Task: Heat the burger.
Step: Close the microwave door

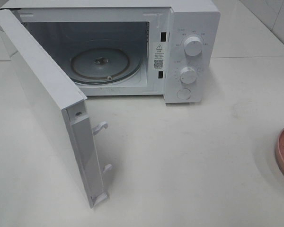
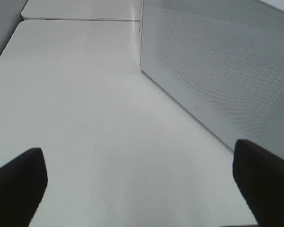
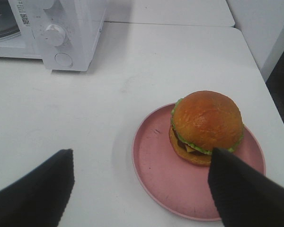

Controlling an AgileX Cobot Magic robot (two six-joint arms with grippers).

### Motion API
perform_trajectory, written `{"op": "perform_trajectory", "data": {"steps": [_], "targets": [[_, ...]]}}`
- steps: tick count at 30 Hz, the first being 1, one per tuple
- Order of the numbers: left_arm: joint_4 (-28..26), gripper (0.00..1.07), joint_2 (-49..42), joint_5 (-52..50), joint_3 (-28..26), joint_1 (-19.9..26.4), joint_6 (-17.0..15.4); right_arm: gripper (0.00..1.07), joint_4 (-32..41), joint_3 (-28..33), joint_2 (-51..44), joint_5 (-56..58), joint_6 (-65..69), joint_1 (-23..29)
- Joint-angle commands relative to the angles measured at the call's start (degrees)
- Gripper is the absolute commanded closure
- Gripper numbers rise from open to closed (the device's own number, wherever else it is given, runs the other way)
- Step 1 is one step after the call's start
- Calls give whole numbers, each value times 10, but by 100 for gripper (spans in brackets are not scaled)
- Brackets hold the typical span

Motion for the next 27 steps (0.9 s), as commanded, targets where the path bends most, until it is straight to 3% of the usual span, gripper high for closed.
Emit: {"op": "perform_trajectory", "data": {"steps": [1, 18, 21, 23, 24, 26, 27], "targets": [[-4, 7, -2, 1, -1, 1, -3, 31, -2, 1, -18, 2, -1, -4], [-5, 10, 3, -42, -19, 1, -3, 32, -2, 1, -18, 2, -1, -4], [-5, 18, 23, -57, -19, 1, -3, 32, -2, 1, -18, 2, -1, -4], [-5, 29, 48, -79, -19, 1, -3, 32, -2, 1, -18, 2, -1, -4], [-5, 29, 48, -79, -19, 1, -3, 32, -2, 1, -18, 2, -1, -4], [-12, 43, 78, -108, -19, 1, -3, 32, -2, 1, -18, 2, -1, -4], [-12, 43, 78, -108, -19, 1, -3, 32, -2, 1, -18, 2, -1, -4]]}}
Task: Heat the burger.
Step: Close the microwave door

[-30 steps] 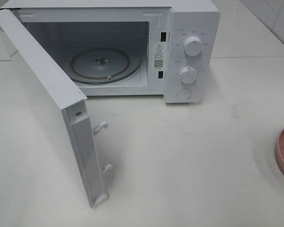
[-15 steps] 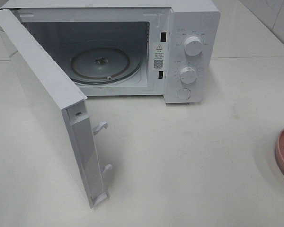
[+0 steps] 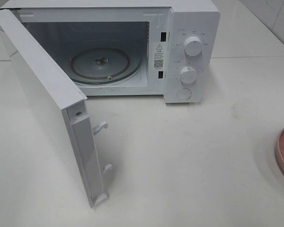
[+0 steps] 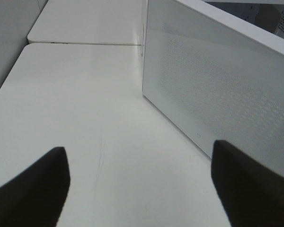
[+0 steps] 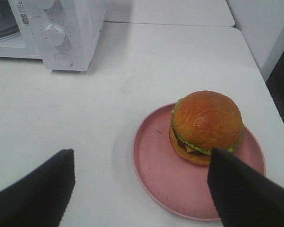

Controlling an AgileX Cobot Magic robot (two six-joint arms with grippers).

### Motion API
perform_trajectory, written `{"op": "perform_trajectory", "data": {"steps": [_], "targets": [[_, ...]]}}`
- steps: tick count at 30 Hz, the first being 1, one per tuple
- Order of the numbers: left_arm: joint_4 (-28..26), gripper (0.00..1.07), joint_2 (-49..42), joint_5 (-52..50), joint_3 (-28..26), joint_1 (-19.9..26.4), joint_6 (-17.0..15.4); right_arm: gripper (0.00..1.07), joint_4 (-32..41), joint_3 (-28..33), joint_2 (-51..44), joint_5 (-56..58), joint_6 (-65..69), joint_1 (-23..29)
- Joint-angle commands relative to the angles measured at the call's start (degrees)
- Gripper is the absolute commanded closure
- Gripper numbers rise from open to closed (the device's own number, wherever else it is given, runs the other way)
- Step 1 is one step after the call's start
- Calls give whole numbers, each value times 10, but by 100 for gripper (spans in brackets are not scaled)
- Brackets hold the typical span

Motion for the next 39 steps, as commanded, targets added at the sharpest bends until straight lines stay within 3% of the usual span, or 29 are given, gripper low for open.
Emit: {"op": "perform_trajectory", "data": {"steps": [1, 3, 5, 7, 8, 9, 11, 18, 22, 23, 30, 34, 35, 37, 38, 39], "targets": [[-13, 51, 37, -41, -3, 1, -3, 32, -2, 1, -18, 2, -1, -4], [-13, 55, 47, -48, -3, 1, -3, 32, -2, 1, -18, 2, -1, -4], [-15, 75, 99, -97, -3, 1, -3, 32, -2, 1, -18, 2, -1, -4], [-20, 80, 111, -112, -3, 1, -3, 32, -2, 1, -18, 2, -1, -4], [-32, 97, 133, -149, -2, 1, -3, 32, -2, 1, -18, 2, -1, -4], [-32, 97, 133, -149, -2, 1, -3, 32, -2, 1, -18, 2, -1, -4], [-40, 107, 163, -205, 9, 1, 0, 32, -2, 1, -18, 2, -1, -4], [-42, 107, 215, -316, 45, 1, 14, 32, -2, 1, -18, 2, -1, -4], [-42, 107, 245, -438, 84, 1, 21, 32, -2, 1, -18, 2, -1, -4], [-42, 107, 265, -510, 109, 1, 21, 32, -2, 1, -18, 2, -1, -4], [-37, 107, 339, -656, 163, -1, 19, 32, -2, 1, -18, 2, -1, -4], [9, 107, 403, -716, 173, -1, -5, 32, -2, 1, -18, 2, -1, -4], [49, 107, 432, -748, 173, -1, -32, 32, -2, 1, -18, 2, -1, -4], [67, 107, 445, -763, 173, -1, -45, 32, -2, 1, -18, 2, -1, -4], [119, 107, 478, -801, 173, -1, -75, 32, -2, 1, -18, 2, -1, -4], [119, 107, 478, -801, 173, -1, -75, 32, -2, 1, -18, 2, -1, -4]]}}
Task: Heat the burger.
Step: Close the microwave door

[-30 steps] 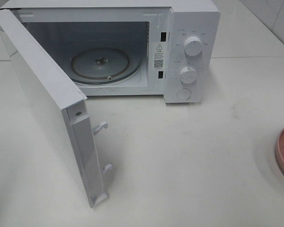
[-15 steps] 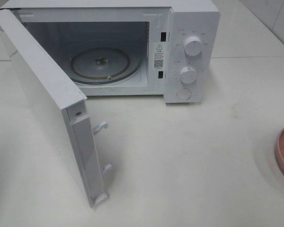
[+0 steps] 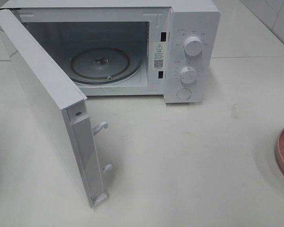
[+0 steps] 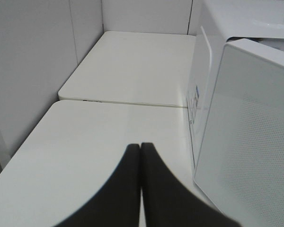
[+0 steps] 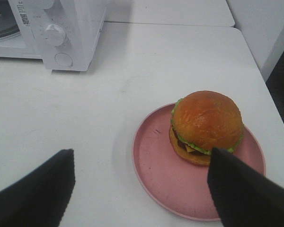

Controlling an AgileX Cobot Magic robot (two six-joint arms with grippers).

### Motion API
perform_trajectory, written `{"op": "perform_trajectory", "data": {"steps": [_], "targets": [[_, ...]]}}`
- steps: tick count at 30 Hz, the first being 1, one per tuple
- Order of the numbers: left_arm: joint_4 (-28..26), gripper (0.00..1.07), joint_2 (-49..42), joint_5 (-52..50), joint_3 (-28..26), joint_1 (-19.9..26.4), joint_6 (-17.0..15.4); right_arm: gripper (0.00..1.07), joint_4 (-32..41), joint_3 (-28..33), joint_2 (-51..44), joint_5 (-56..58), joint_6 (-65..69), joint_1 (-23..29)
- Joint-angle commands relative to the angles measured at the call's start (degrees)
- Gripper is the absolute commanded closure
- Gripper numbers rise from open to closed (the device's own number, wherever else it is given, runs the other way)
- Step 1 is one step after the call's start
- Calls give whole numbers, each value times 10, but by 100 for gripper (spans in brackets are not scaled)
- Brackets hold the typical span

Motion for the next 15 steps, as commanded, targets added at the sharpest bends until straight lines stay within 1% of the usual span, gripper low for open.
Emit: {"op": "perform_trajectory", "data": {"steps": [1, 2, 3, 4, 5, 6, 7, 8, 9, 10, 12, 14, 15], "targets": [[119, 107, 65, -92, 2, -1, -72, 32, -2, 1, -18, 2, -1, -4], [119, 107, 65, -92, 2, -1, -72, 32, -2, 1, -18, 2, -1, -4], [139, 107, 83, -105, 2, -1, -91, 32, -2, 1, -18, 2, -1, -4], [184, 107, 114, -133, 2, -1, -133, 32, -2, 1, -18, 2, -1, -4], [184, 107, 114, -133, 2, -1, -133, 32, -2, 1, -18, 2, -1, -4], [223, 107, 141, -158, 2, -1, -164, 32, -2, 1, -18, 2, -1, -4], [223, 107, 141, -158, 2, -1, -164, 32, -2, 1, -18, 2, -1, -4], [238, 107, 152, -172, 2, -1, -175, 32, -2, 1, -18, 2, -1, -4], [271, 107, 179, -202, 2, -1, -193, 32, -2, 1, -18, 2, -1, -4], [271, 107, 179, -202, 2, -1, -193, 32, -2, 1, -18, 2, -1, -4], [295, 107, 208, -238, -2, -3, -207, 32, -2, 1, -18, 2, -1, -4], [296, 107, 217, -252, -2, -9, -206, 32, -2, 1, -18, 2, -1, -4], [288, 107, 234, -265, -2, -29, -196, 32, -2, 1, -18, 2, -1, -4]]}}
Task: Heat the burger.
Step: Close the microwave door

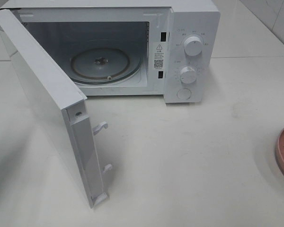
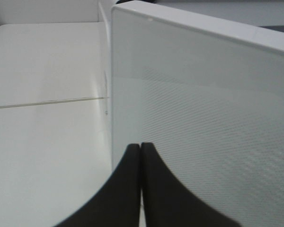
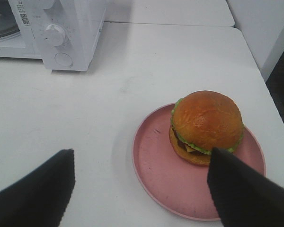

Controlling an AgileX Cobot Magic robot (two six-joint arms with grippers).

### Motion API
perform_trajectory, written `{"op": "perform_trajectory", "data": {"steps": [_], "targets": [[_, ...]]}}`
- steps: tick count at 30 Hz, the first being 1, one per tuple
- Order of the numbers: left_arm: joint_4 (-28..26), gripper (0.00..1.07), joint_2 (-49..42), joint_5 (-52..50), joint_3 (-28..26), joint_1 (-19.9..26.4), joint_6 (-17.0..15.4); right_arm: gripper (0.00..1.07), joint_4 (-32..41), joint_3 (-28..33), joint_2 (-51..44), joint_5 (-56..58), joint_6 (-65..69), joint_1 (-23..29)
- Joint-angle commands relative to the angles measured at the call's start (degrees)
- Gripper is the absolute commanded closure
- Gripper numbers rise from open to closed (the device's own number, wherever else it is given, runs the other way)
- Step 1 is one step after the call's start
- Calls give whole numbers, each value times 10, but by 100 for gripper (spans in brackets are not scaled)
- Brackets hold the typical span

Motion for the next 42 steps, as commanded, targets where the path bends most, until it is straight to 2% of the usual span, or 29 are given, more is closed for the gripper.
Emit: {"op": "perform_trajectory", "data": {"steps": [1, 3, 4, 6, 7, 8, 14, 19, 21, 24, 26, 27, 29, 35, 37, 42], "targets": [[5, 107, 17, -35, -2, -19, 0, 32, -2, 1, -18, 2, -1, -4], [-31, 107, 44, -35, -6, -61, 30, 32, -2, 1, -18, 2, -1, -4], [-31, 107, 44, -35, -6, -61, 30, 32, -2, 1, -18, 2, -1, -4], [-81, 107, 64, -37, -14, -101, 65, 32, -2, 1, -18, 2, -1, -4], [-81, 107, 64, -37, -14, -101, 65, 32, -2, 1, -18, 2, -1, -4], [-105, 107, 76, -37, -19, -125, 82, 32, -2, 1, -18, 2, -1, -4], [-159, 107, 109, -41, -30, -188, 87, 32, -2, 1, -18, 2, -1, -4], [-204, 107, 121, -49, -30, -217, 92, 32, -2, 1, -18, 2, -1, -4], [-254, 107, 138, -51, -38, -252, 123, 32, -2, 1, -18, 2, -1, -4], [-261, 107, 144, -50, -43, -262, 134, 32, -2, 1, -18, 2, -1, -4], [-293, 107, 163, -50, -58, -292, 155, 32, -2, 1, -18, 2, -1, -4], [-293, 107, 163, -50, -58, -292, 155, 32, -2, 1, -18, 2, -1, -4], [-349, 107, 184, -49, -81, -327, 162, 32, -2, 1, -18, 2, -1, -4], [-376, 107, 208, -48, -111, -357, 167, 32, -2, 1, -18, 2, -1, -4], [-410, 107, 231, -32, -149, -385, 192, 32, -2, 1, -18, 2, -1, -4], [-453, 107, 250, -29, -183, -410, 218, 32, -2, 1, -18, 2, -1, -4]]}}
